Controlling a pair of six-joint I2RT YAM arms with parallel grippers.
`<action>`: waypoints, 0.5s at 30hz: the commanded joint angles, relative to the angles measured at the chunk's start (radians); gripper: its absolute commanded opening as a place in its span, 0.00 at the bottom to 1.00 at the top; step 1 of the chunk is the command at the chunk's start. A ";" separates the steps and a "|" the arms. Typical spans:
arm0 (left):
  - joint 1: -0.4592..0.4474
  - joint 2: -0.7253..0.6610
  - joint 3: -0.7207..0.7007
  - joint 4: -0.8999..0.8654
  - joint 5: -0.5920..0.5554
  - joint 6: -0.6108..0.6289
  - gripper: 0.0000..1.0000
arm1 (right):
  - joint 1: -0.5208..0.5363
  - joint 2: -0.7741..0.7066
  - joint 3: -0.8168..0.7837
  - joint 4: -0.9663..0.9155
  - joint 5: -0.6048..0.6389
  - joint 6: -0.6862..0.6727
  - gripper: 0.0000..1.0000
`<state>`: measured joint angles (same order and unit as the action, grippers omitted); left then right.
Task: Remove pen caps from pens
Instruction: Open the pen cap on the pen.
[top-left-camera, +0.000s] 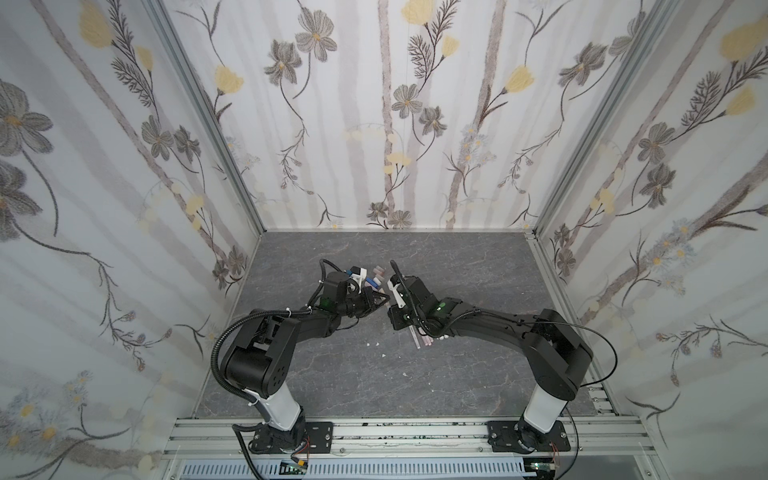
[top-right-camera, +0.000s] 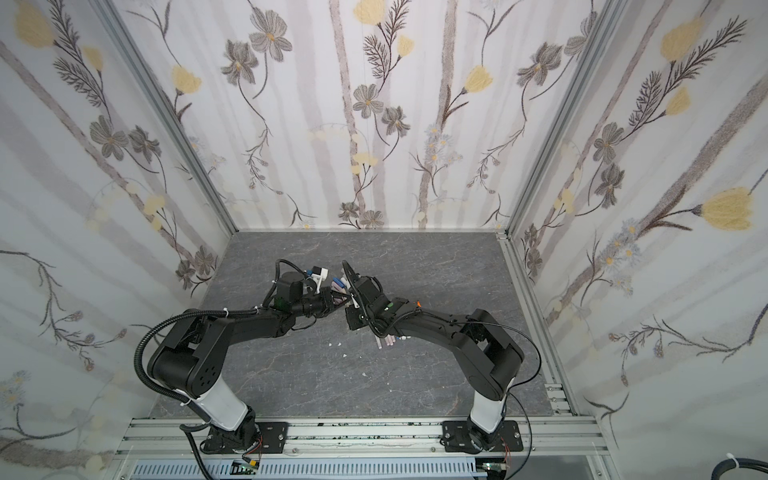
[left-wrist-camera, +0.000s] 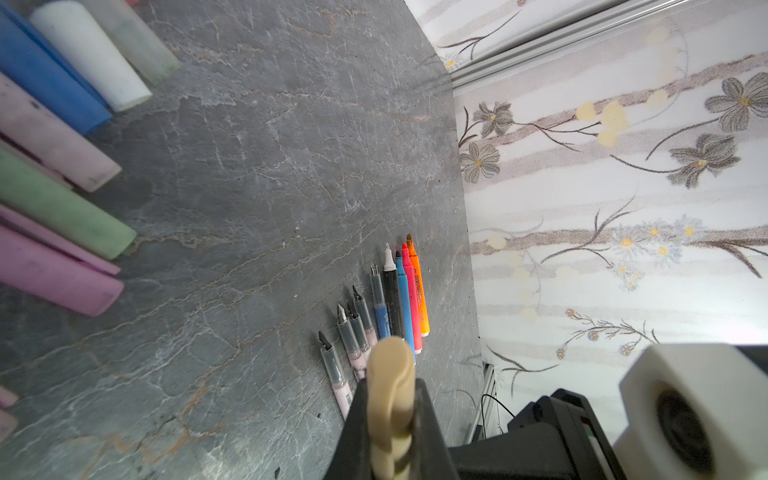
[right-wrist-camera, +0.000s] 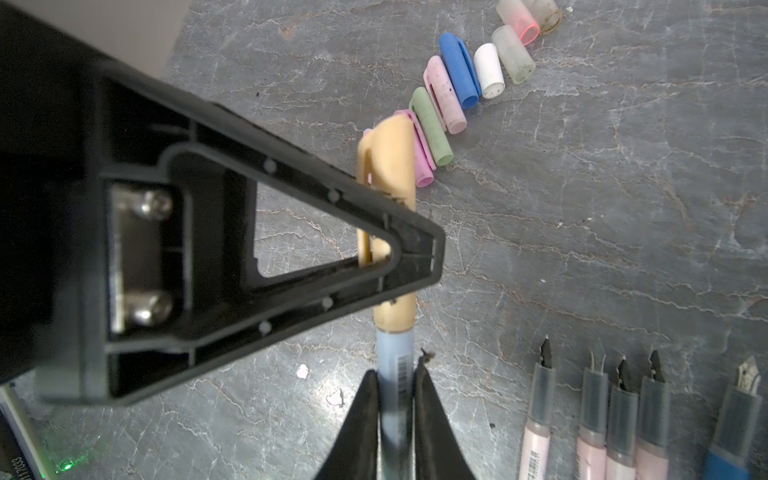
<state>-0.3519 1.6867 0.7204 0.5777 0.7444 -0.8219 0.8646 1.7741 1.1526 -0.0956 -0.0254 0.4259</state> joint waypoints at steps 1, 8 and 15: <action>-0.001 -0.006 0.008 0.022 0.010 0.003 0.00 | -0.001 0.010 0.013 0.036 -0.009 -0.001 0.19; -0.003 -0.005 0.013 0.018 0.011 0.006 0.00 | -0.006 0.021 0.019 0.043 -0.011 -0.001 0.12; 0.001 -0.010 0.051 -0.057 -0.011 0.057 0.00 | -0.006 0.006 -0.007 0.042 -0.028 0.000 0.00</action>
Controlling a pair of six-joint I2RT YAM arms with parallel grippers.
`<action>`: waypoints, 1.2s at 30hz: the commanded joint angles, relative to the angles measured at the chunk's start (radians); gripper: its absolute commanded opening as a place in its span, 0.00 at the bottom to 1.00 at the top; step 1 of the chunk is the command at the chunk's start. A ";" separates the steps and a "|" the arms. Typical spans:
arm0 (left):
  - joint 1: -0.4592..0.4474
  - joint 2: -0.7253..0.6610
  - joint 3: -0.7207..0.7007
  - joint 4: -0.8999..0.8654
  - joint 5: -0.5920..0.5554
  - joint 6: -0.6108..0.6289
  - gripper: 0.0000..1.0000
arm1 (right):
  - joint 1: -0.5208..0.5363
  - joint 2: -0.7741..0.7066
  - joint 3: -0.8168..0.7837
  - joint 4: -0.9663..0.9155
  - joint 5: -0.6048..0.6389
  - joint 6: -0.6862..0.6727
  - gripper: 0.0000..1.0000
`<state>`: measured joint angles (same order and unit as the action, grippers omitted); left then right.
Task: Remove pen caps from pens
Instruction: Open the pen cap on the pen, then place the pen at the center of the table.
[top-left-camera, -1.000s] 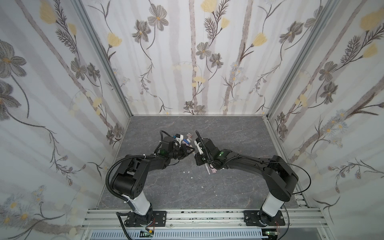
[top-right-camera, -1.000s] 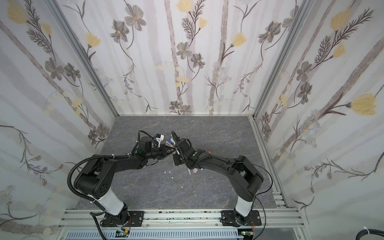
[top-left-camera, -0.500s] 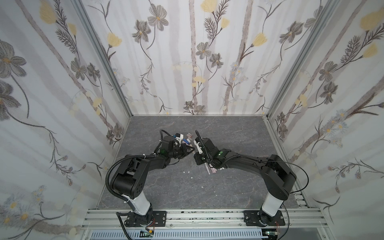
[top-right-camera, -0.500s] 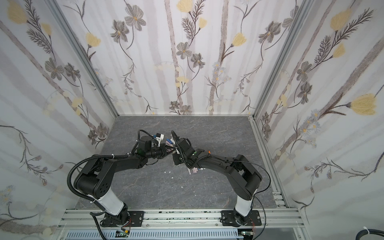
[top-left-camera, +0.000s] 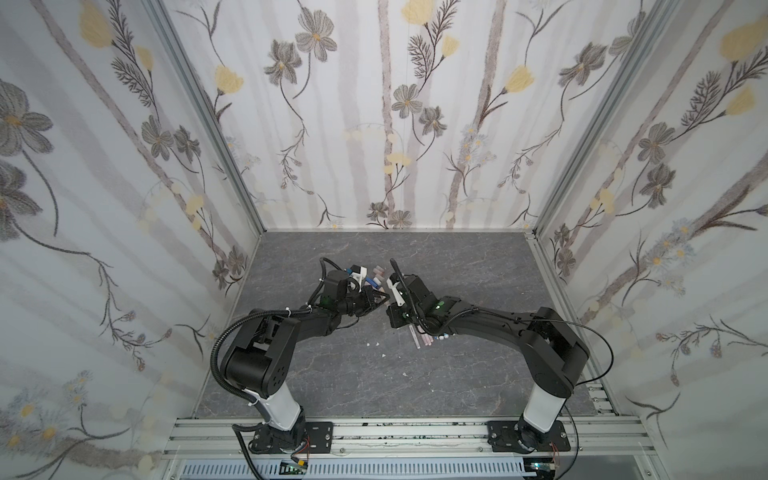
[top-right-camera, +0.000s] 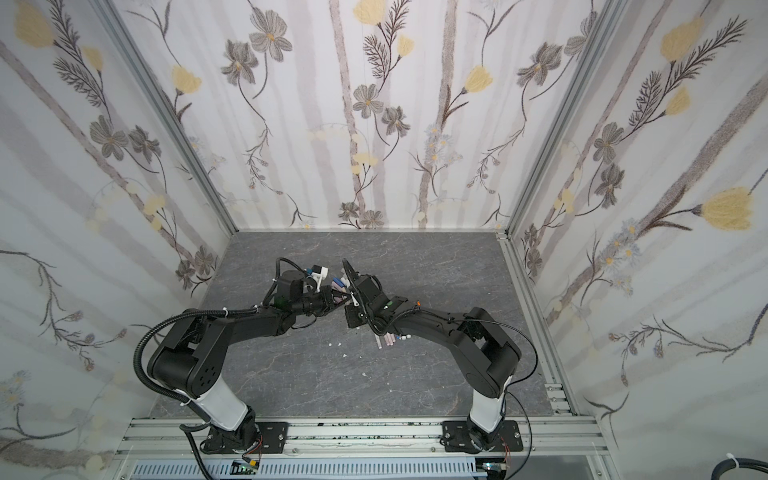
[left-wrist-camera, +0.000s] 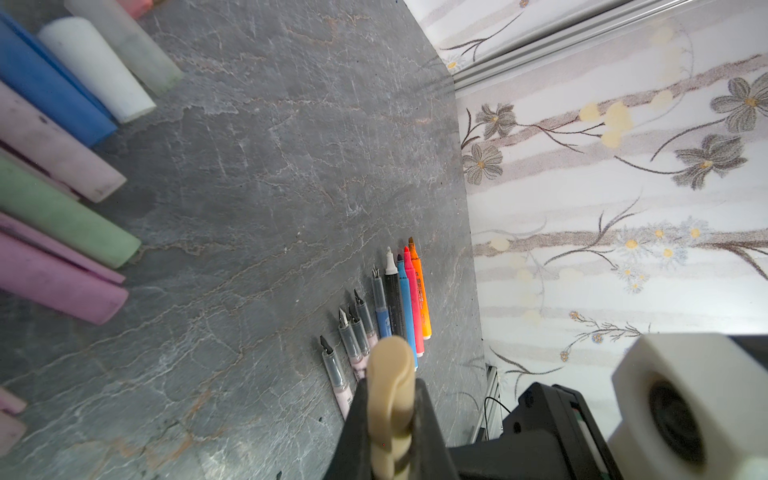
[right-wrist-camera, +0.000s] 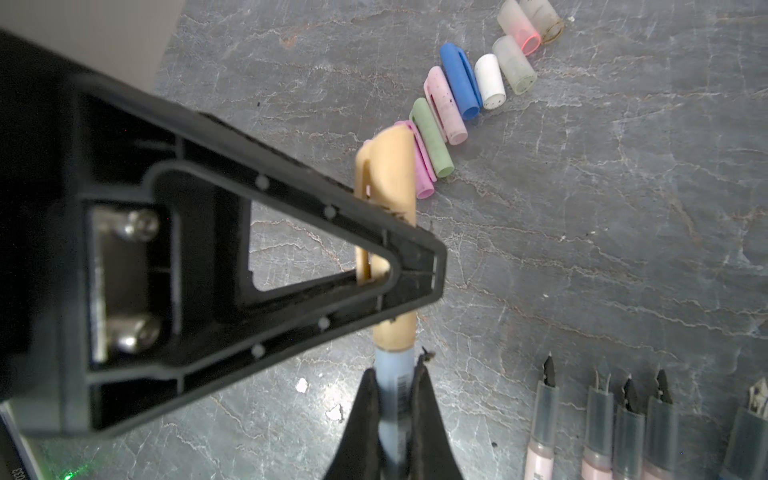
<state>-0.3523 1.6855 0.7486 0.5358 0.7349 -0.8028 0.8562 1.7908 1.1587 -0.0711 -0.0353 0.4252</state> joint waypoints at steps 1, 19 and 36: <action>0.003 -0.012 0.035 -0.039 -0.011 0.053 0.00 | 0.004 -0.016 -0.024 0.018 -0.020 0.003 0.00; 0.073 0.062 0.240 -0.181 -0.079 0.134 0.00 | 0.055 -0.130 -0.229 0.075 -0.032 0.076 0.00; 0.125 -0.002 0.200 -0.246 -0.089 0.187 0.00 | 0.066 -0.107 -0.241 0.036 0.026 0.101 0.00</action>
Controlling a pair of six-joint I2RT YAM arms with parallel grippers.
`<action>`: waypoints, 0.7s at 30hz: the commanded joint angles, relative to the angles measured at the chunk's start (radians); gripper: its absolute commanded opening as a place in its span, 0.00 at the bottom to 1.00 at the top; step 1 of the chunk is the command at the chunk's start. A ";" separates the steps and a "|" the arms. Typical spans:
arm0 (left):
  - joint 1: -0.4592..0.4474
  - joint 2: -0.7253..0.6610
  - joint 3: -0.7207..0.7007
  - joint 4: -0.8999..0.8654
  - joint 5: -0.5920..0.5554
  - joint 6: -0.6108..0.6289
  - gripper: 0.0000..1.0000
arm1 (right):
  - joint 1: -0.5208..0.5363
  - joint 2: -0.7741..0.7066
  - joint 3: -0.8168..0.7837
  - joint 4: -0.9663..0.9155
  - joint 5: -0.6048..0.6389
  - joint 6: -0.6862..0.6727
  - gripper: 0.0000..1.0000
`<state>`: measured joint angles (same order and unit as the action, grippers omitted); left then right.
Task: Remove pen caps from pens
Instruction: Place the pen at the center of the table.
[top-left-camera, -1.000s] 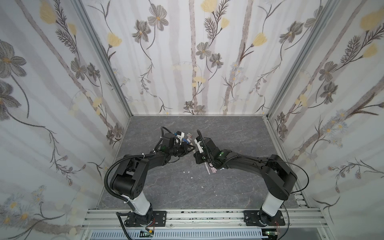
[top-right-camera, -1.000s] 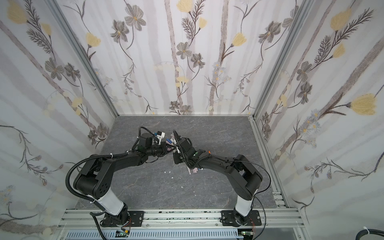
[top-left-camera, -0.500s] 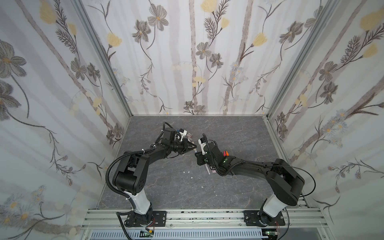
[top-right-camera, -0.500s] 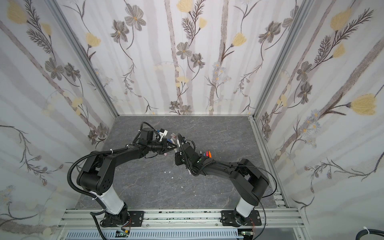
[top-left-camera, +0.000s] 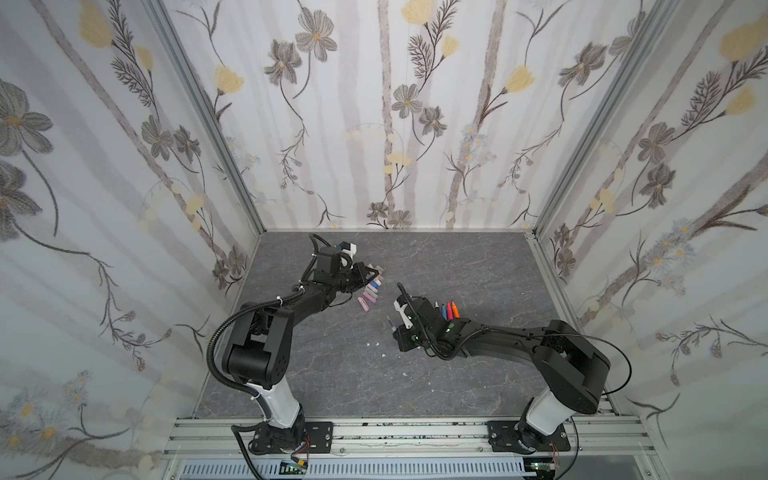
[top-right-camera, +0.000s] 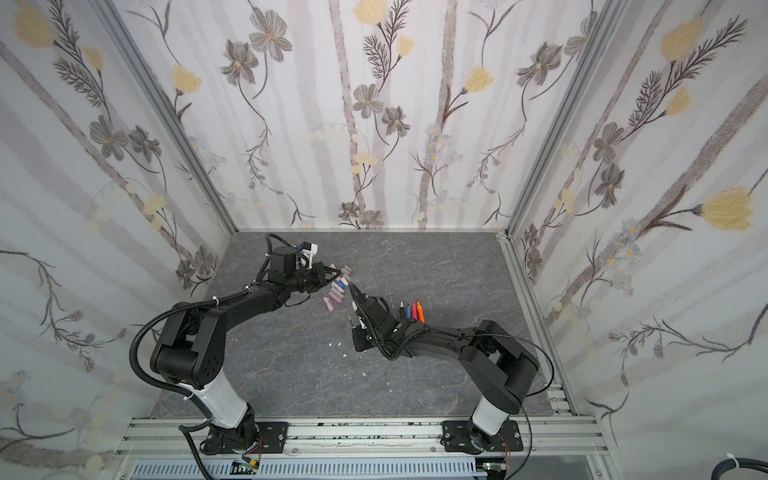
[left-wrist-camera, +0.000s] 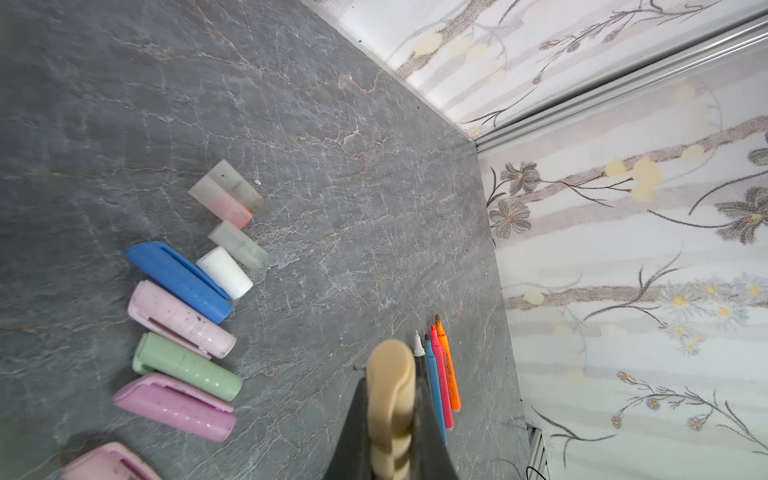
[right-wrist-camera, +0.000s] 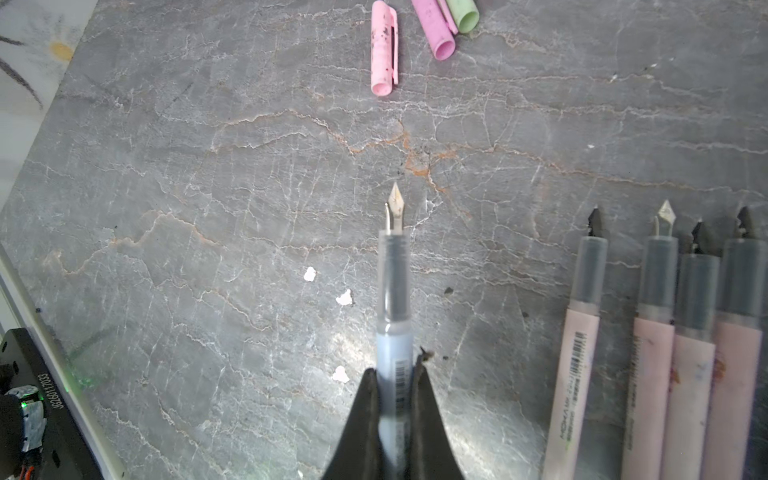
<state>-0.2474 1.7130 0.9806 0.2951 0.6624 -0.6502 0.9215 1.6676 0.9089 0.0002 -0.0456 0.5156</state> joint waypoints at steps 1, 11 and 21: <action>0.034 -0.045 -0.056 -0.007 -0.015 0.038 0.00 | 0.002 0.026 0.014 -0.048 0.054 0.017 0.00; 0.145 -0.198 -0.274 -0.040 -0.018 0.092 0.00 | 0.002 0.129 0.111 -0.168 0.231 0.057 0.00; 0.150 -0.204 -0.331 -0.026 -0.023 0.102 0.00 | 0.002 0.196 0.169 -0.237 0.298 0.057 0.01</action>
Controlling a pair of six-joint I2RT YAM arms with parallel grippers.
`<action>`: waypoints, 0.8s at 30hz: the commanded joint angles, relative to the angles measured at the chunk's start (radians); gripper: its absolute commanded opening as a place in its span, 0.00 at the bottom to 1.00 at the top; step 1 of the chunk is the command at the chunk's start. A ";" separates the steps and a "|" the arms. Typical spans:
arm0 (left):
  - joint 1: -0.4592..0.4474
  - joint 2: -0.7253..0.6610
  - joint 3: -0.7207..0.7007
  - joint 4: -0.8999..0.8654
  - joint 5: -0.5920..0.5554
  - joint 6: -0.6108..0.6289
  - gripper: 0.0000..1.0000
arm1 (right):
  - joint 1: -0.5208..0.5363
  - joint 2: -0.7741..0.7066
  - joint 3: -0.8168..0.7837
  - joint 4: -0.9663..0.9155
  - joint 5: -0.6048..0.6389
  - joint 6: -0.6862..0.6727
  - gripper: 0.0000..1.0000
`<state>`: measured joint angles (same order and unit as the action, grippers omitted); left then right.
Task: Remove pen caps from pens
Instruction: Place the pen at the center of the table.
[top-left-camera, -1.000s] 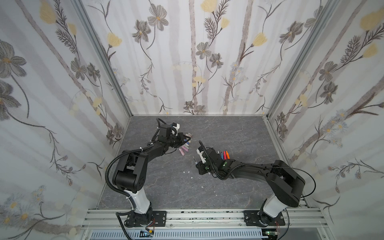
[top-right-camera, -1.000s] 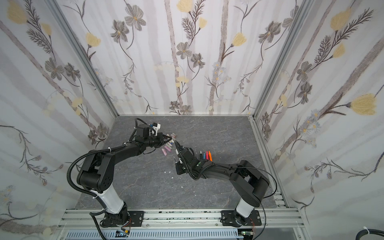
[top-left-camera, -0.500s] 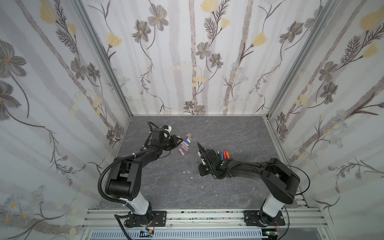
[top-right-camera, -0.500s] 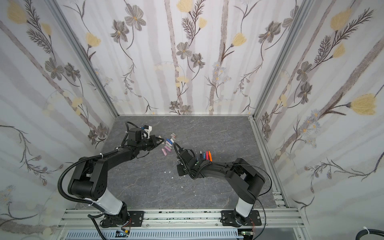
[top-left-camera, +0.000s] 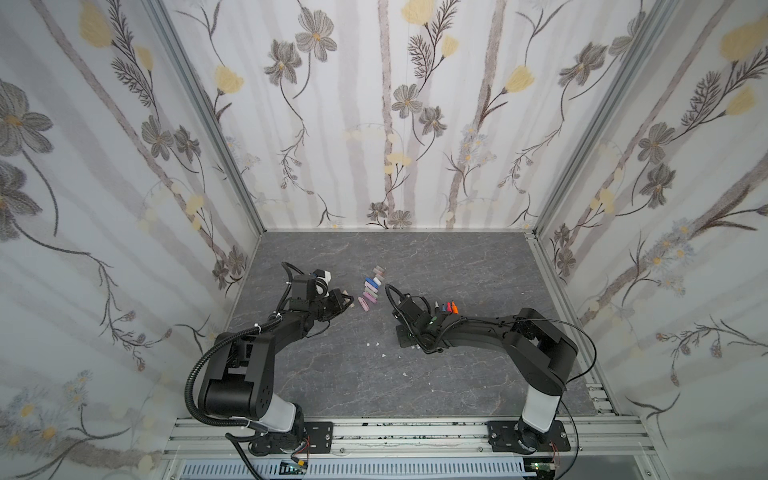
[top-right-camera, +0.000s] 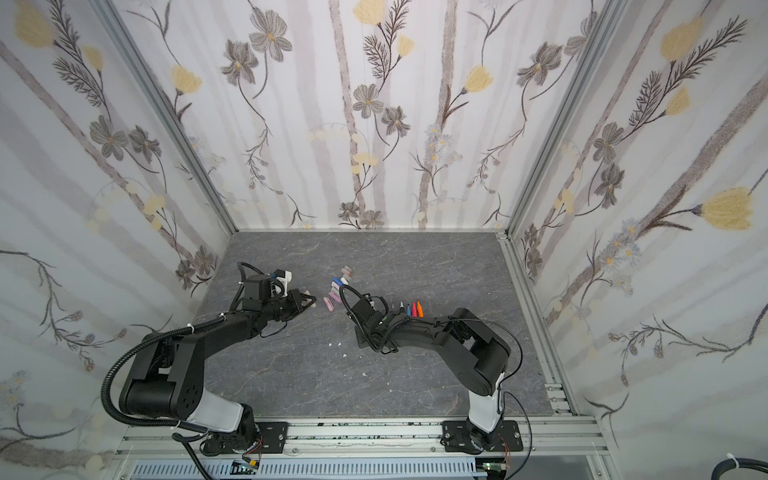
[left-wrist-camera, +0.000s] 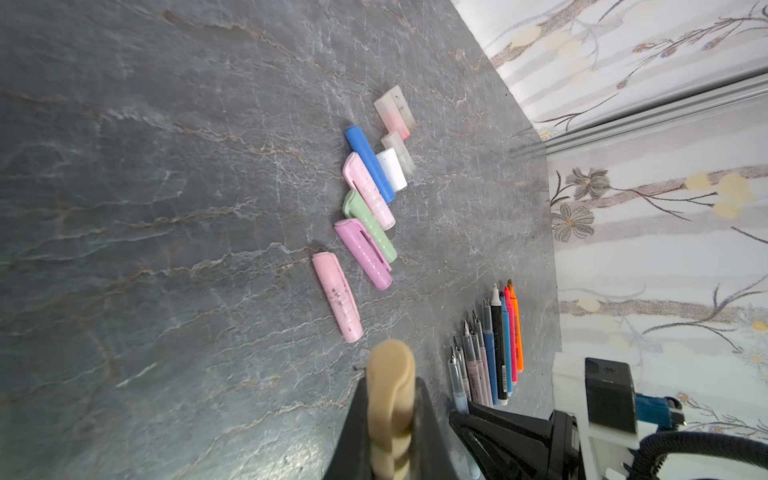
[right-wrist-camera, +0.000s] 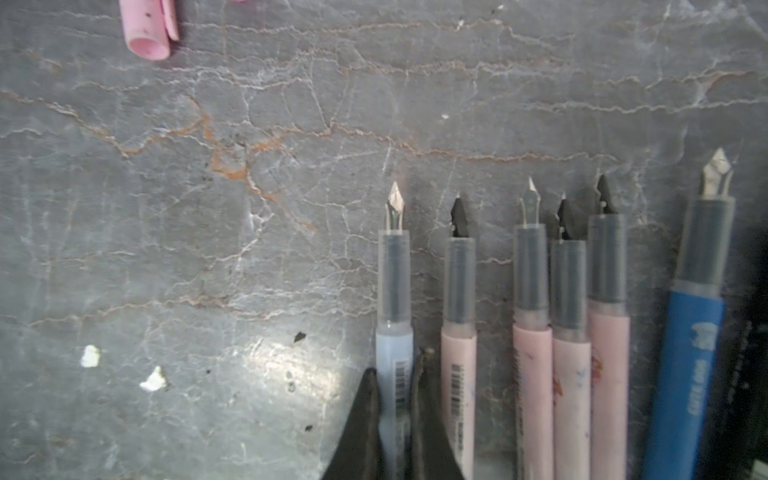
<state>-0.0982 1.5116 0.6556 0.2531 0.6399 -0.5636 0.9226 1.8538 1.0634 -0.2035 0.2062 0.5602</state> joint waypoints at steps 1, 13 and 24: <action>0.002 -0.003 -0.008 0.015 -0.001 0.016 0.00 | 0.001 0.016 0.020 -0.041 0.050 0.010 0.02; 0.003 0.009 -0.046 0.020 -0.011 0.030 0.00 | 0.001 0.030 0.043 -0.066 0.094 0.001 0.14; 0.001 0.082 -0.070 0.077 -0.001 0.022 0.00 | 0.002 -0.006 0.051 -0.077 0.124 -0.012 0.20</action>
<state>-0.0963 1.5726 0.5938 0.2687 0.6304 -0.5457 0.9234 1.8668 1.1069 -0.2691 0.2955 0.5556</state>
